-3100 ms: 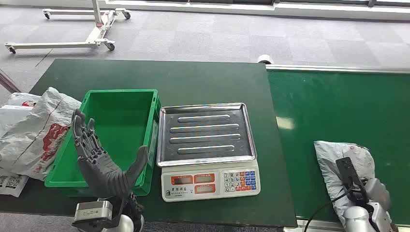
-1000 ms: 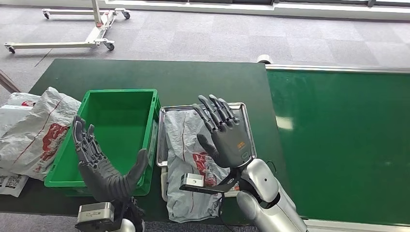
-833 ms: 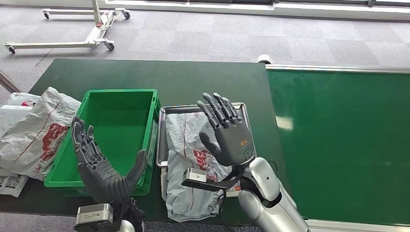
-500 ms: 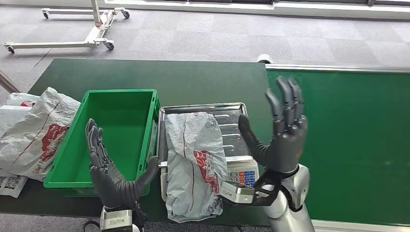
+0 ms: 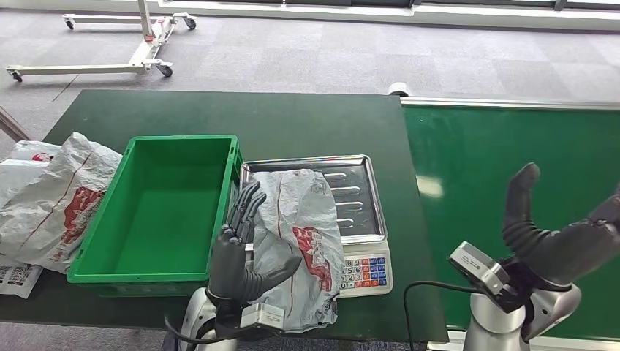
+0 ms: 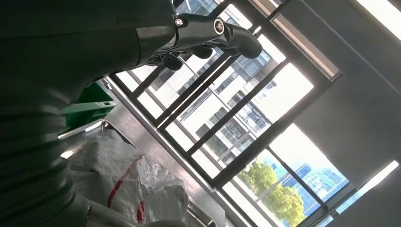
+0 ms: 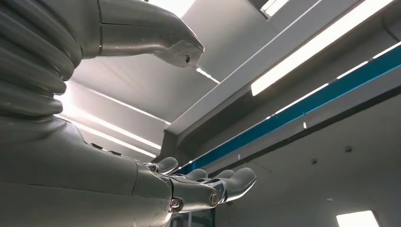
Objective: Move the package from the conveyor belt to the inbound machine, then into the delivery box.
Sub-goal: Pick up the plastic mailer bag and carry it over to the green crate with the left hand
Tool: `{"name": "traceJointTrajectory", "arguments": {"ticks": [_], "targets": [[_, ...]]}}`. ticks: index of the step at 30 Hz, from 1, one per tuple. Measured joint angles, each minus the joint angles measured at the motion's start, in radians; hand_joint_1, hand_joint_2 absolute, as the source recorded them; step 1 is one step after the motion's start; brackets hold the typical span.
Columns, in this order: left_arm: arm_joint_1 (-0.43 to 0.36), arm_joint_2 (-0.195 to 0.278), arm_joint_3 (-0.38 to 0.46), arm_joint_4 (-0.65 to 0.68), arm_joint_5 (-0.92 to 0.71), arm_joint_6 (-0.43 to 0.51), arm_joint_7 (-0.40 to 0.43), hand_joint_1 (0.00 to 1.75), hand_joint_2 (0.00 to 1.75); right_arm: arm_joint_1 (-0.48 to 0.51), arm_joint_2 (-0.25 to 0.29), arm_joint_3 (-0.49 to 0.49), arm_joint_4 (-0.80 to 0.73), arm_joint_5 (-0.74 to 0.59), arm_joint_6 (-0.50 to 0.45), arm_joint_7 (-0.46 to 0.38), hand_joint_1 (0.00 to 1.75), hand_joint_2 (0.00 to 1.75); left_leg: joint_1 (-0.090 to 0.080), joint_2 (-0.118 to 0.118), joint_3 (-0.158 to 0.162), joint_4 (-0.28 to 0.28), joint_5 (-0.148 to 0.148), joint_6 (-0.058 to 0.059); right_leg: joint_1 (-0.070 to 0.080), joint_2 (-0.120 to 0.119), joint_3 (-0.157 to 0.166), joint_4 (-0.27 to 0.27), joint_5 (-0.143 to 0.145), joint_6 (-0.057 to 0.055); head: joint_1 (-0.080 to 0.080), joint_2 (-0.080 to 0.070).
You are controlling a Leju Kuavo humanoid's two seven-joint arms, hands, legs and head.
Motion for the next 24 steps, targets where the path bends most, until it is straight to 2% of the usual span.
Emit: {"name": "traceJointTrajectory", "arguments": {"ticks": [8,12,13,14,16,17,18,24], "targets": [[-0.087,-0.003,-0.023,0.152,-0.070,-0.182,0.041,0.00,1.75,0.000,0.000,-0.036,0.005,0.027,0.000,0.003,0.00,1.75,0.000,0.000,0.000,0.000,0.000,0.000,0.000,0.000,0.000,0.000,0.000,0.000,0.000,0.000],[-0.121,-0.011,-0.045,0.226,-0.077,-0.222,0.037,0.02,1.75,0.000,0.000,-0.036,0.008,0.046,0.000,0.016,0.00,1.75,0.000,0.000,0.000,0.000,0.000,0.000,0.000,0.000,0.000,0.000,0.000,0.000,0.000,0.000],[-0.127,-0.012,-0.049,0.240,-0.078,-0.229,0.036,0.14,1.75,0.000,0.000,-0.036,0.008,0.047,0.000,0.018,0.00,1.75,0.000,0.000,0.000,0.000,0.000,0.000,0.000,0.000,0.000,0.000,0.000,0.000,0.000,0.000],[-0.133,-0.013,-0.054,0.252,-0.080,-0.236,0.036,0.38,1.75,0.000,0.000,-0.036,0.008,0.047,0.000,0.018,0.00,1.75,0.000,0.000,0.000,0.000,0.000,0.000,0.000,0.000,0.000,0.000,0.000,0.000,0.000,0.000],[-0.139,-0.014,-0.059,0.273,-0.082,-0.248,0.035,1.23,1.75,0.001,0.001,-0.036,0.008,0.045,0.000,0.015,0.00,1.75,0.000,0.000,0.000,0.000,0.000,0.000,0.000,0.000,-0.001,0.000,0.000,0.000,0.000,0.000],[-0.141,-0.014,-0.060,0.283,-0.082,-0.252,0.035,1.55,1.75,0.001,0.001,-0.036,0.008,0.044,0.000,0.013,0.00,1.75,0.000,0.000,0.000,0.000,0.000,0.000,0.000,0.000,-0.001,0.000,0.000,0.000,0.000,0.000],[-0.143,-0.014,-0.061,0.292,-0.083,-0.256,0.034,1.75,1.75,0.001,0.001,-0.036,0.008,0.042,0.000,0.011,0.00,1.75,0.000,0.000,0.000,0.000,0.000,0.000,0.000,0.000,-0.001,0.000,0.000,0.000,0.000,0.000],[-0.158,-0.014,-0.068,0.333,-0.083,-0.276,0.030,1.75,1.75,0.001,0.001,-0.036,0.008,0.047,0.000,-0.001,0.00,1.75,0.000,0.000,0.000,0.000,0.000,0.000,0.000,0.000,-0.001,0.000,0.000,0.000,0.000,0.000]]}}
